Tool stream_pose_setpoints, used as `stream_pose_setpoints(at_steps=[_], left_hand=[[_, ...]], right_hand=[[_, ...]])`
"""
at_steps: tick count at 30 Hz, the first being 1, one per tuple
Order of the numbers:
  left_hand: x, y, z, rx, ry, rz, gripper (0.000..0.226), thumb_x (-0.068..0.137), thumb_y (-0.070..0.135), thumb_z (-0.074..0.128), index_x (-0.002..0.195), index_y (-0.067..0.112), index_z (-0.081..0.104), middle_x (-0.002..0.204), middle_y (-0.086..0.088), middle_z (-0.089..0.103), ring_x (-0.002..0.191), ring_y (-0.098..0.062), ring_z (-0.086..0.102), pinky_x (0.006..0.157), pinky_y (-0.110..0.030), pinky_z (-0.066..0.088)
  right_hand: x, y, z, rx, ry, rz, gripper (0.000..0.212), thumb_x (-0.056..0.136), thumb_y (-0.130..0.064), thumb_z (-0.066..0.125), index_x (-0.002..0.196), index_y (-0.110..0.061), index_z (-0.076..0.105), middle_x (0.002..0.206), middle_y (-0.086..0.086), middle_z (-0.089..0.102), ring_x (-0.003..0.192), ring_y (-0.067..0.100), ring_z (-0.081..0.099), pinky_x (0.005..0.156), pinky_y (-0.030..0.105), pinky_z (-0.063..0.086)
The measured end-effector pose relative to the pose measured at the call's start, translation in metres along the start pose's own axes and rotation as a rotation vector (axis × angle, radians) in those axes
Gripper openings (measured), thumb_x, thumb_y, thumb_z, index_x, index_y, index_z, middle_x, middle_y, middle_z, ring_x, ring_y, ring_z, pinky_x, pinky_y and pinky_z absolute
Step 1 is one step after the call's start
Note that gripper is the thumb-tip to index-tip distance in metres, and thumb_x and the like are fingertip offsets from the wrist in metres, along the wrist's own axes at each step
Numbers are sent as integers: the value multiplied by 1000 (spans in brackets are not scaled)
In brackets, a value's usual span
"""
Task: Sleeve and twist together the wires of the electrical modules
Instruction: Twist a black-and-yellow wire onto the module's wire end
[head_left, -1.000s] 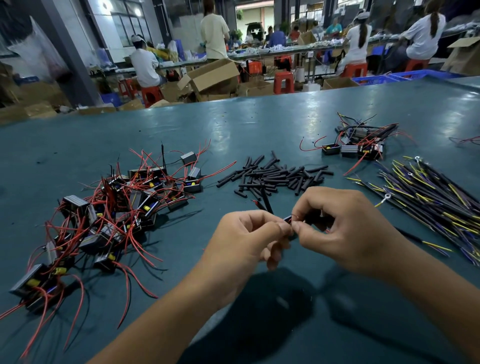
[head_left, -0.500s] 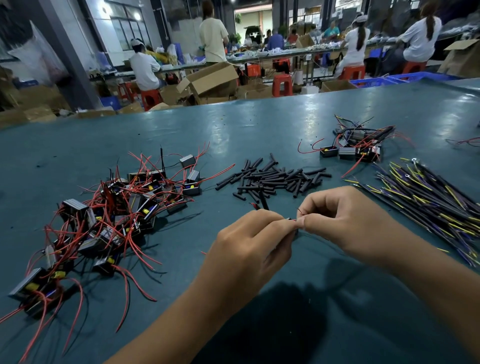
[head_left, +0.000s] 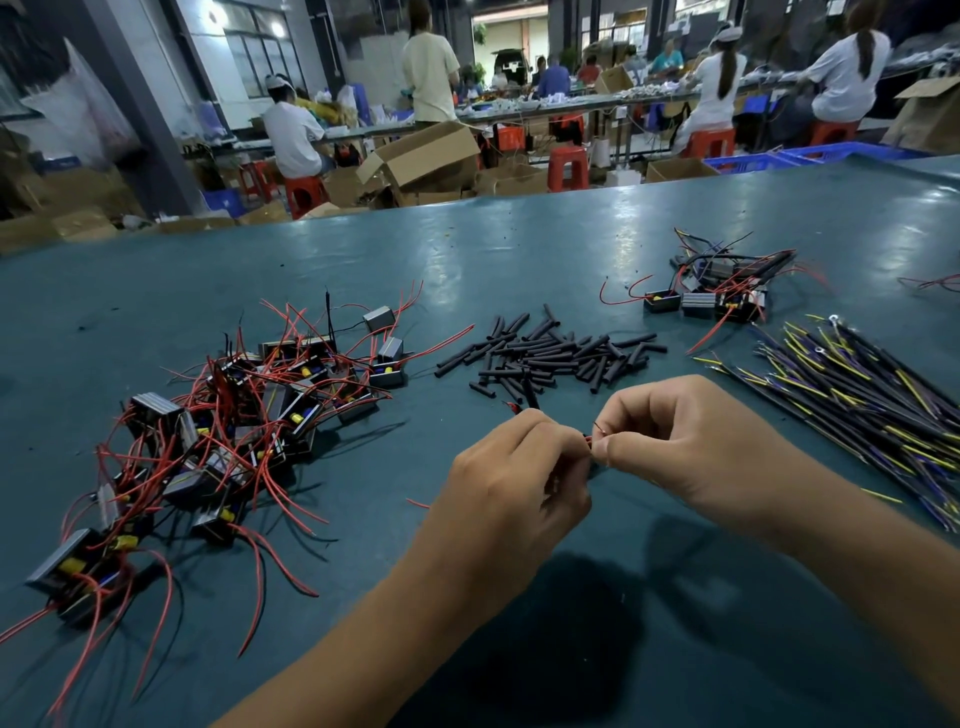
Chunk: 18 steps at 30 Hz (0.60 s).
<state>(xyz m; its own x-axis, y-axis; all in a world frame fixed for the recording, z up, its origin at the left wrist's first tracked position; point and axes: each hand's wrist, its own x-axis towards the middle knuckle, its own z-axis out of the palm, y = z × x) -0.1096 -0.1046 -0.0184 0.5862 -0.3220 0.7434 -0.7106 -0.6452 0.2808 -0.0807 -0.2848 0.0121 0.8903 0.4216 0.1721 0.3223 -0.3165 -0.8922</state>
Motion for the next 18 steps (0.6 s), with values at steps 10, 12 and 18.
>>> stream_pose_setpoints(at_steps=[10,12,18], left_hand=[[10,5,-5,-1056,-173,-1006,18,89,0,60,73,2,69,58,-4,55,46,-10,46,44,-19,40],[11,4,-8,-1172,-215,-1087,24,89,3,60,69,9,70,60,-3,55,46,-9,45,44,-19,39],[4,-4,-12,-474,-47,-495,6,81,11,65,77,15,67,65,3,65,56,-14,58,53,-32,50]], right_hand=[[1,5,0,-486,59,-464,5,81,-17,66,77,-16,63,71,-10,56,64,9,51,58,17,39],[1,5,1,-439,57,-437,5,81,-18,66,77,-17,63,70,-10,57,62,8,51,57,15,38],[3,7,-1,-174,53,-129,14,81,-20,69,69,-15,64,53,-9,51,48,0,37,47,15,31]])
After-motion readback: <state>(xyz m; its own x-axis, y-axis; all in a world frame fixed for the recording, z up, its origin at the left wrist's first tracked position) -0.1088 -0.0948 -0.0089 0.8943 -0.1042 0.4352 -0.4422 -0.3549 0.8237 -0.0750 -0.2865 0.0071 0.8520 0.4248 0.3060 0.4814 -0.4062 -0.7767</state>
